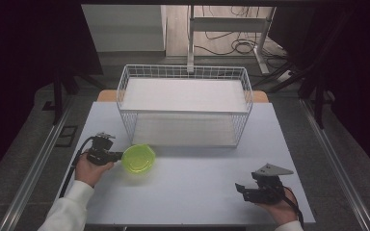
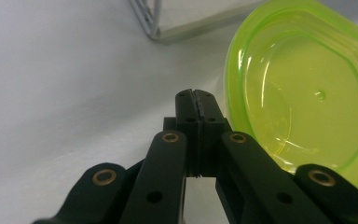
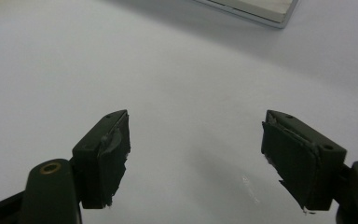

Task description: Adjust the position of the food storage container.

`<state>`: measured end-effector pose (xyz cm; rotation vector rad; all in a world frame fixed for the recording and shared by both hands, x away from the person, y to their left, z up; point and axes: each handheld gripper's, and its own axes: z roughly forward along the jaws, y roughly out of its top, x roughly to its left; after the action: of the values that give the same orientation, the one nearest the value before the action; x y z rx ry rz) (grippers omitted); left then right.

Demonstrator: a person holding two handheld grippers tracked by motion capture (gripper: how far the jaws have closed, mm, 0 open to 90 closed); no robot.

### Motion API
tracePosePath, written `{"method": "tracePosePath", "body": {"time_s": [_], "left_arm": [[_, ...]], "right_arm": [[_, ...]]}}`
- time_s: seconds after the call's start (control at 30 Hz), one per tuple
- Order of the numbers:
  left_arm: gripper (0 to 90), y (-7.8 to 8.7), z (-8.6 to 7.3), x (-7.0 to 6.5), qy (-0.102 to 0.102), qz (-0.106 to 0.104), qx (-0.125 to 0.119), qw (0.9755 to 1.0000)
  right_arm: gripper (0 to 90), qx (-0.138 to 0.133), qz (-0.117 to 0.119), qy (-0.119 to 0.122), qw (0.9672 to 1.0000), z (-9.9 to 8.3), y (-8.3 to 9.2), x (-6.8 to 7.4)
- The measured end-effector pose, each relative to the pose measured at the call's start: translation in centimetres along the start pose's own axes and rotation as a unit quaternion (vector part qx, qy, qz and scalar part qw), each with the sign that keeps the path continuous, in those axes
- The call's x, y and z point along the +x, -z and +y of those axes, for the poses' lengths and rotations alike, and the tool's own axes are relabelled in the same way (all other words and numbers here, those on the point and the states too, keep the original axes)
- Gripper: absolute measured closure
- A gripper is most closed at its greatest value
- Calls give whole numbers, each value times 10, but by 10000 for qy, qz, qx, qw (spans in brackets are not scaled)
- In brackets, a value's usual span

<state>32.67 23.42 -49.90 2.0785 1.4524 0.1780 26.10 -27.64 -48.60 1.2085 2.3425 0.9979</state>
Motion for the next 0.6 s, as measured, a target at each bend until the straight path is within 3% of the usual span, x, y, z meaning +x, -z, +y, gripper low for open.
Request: {"method": "tracePosePath", "body": {"time_s": [0.13,0.6], "left_arm": [[899,-5,5,-8,-152,-14,69,9999],[899,-22,10,-16,-128,-154,164,9997]], "right_arm": [[235,-5,8,-16,10000,0,0,0],[235,43,-27,-7,10000,-1,0,-1]]}}
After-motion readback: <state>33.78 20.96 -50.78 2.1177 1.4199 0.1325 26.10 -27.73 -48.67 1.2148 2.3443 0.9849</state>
